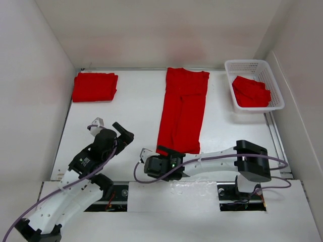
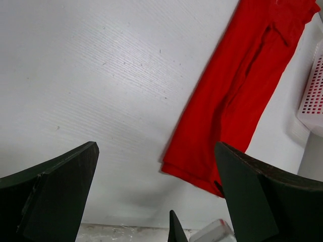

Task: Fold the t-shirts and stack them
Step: Grab the bottom of the folded rectangular tshirt with right arm

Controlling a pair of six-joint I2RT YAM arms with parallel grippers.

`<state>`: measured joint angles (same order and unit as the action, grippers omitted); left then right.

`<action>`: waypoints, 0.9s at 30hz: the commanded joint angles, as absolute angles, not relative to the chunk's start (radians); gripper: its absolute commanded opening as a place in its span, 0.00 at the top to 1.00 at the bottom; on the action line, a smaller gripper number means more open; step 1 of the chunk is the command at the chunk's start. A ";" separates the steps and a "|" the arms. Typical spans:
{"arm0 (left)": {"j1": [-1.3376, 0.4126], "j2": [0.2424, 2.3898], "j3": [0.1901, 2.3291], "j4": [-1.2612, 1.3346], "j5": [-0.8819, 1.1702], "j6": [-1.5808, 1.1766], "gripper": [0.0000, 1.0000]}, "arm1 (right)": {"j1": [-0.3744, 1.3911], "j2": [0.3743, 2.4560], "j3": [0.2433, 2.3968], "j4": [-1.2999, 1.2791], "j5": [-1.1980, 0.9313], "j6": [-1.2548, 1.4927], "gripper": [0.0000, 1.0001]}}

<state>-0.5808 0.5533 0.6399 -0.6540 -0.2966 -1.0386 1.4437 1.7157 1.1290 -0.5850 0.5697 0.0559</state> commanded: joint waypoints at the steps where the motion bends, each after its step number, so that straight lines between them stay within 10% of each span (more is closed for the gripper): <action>1: -0.580 0.566 0.673 -0.676 -0.327 -1.068 0.00 | 1.393 1.704 1.166 -0.568 0.529 0.037 0.00; 27: -0.580 0.612 0.664 -0.638 -0.336 -1.039 0.00 | 1.120 1.736 1.092 -0.491 0.210 -0.008 0.25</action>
<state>-0.5808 0.6041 0.6399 -0.6605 -0.3080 -1.0328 1.1328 1.7142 1.0966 -0.5320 0.2501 -0.0051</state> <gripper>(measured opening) 0.993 0.768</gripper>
